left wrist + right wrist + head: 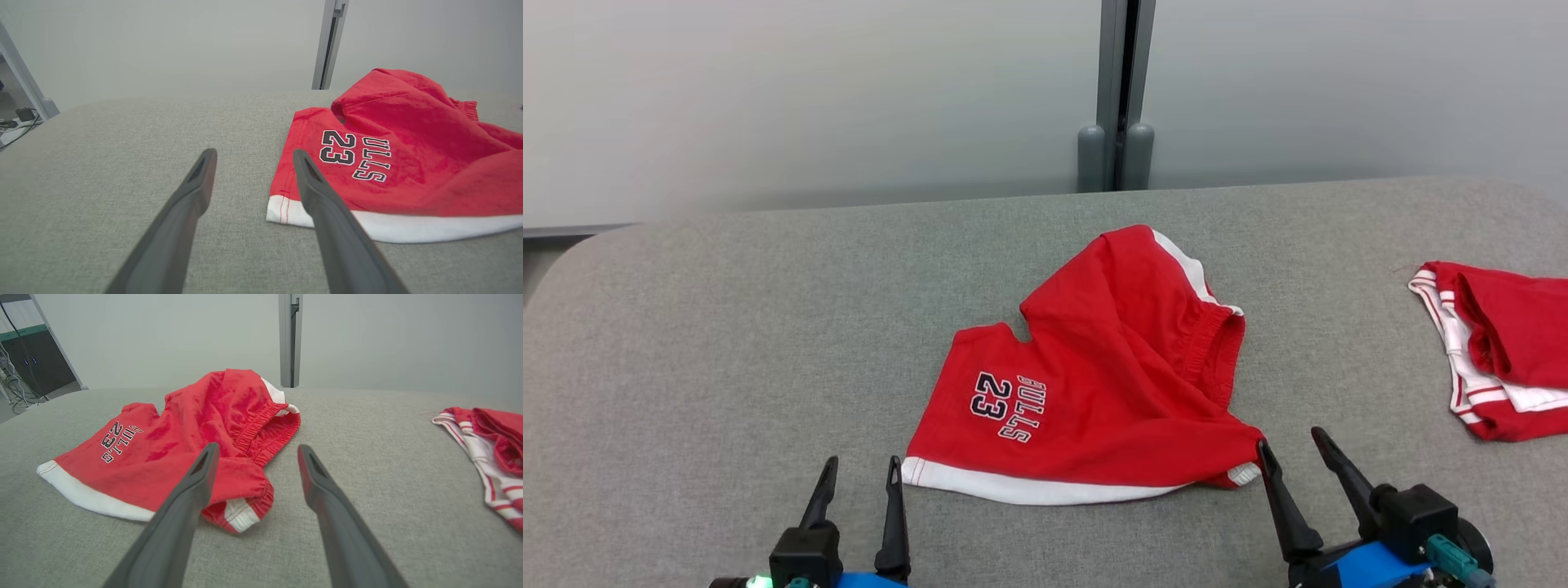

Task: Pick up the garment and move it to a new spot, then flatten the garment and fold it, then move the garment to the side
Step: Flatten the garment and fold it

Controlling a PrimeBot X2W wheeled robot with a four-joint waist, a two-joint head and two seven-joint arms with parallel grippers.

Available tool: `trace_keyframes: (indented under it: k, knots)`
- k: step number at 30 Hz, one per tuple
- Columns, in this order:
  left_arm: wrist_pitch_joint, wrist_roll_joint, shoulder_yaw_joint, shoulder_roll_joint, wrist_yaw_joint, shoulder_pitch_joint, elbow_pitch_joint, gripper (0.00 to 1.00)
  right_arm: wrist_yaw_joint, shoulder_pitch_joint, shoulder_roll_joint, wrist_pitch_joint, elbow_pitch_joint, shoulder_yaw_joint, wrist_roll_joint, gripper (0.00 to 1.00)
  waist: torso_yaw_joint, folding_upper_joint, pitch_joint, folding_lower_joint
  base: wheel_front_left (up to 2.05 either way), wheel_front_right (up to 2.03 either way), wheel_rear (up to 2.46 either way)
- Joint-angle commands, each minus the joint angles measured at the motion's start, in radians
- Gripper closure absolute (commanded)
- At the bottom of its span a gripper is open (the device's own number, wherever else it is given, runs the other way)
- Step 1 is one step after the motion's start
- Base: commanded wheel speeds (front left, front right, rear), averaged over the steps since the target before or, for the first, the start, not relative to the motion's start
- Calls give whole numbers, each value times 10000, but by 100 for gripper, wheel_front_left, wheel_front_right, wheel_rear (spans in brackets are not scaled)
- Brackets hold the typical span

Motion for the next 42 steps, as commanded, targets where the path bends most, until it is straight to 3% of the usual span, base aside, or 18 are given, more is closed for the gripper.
trace_keyframes:
  k: [1,13,29,42]
  knots:
    - [3,63,6,1,-27,123,-19,0,0,171,7,-29,24,-1,-45,0,-28,0,-100,0,0,0,0]
    - [3,132,54,2,-228,494,-128,0,0,430,142,-29,233,78,-115,0,73,0,-464,0,0,0,0]
    - [3,-267,-418,4,-217,-139,-124,0,0,-446,-522,-29,1917,360,523,0,580,0,691,0,0,0,0]
    - [3,-224,-649,2,-262,-383,-107,0,0,-823,-742,-29,1813,1025,1023,0,667,0,910,0,0,0,0]
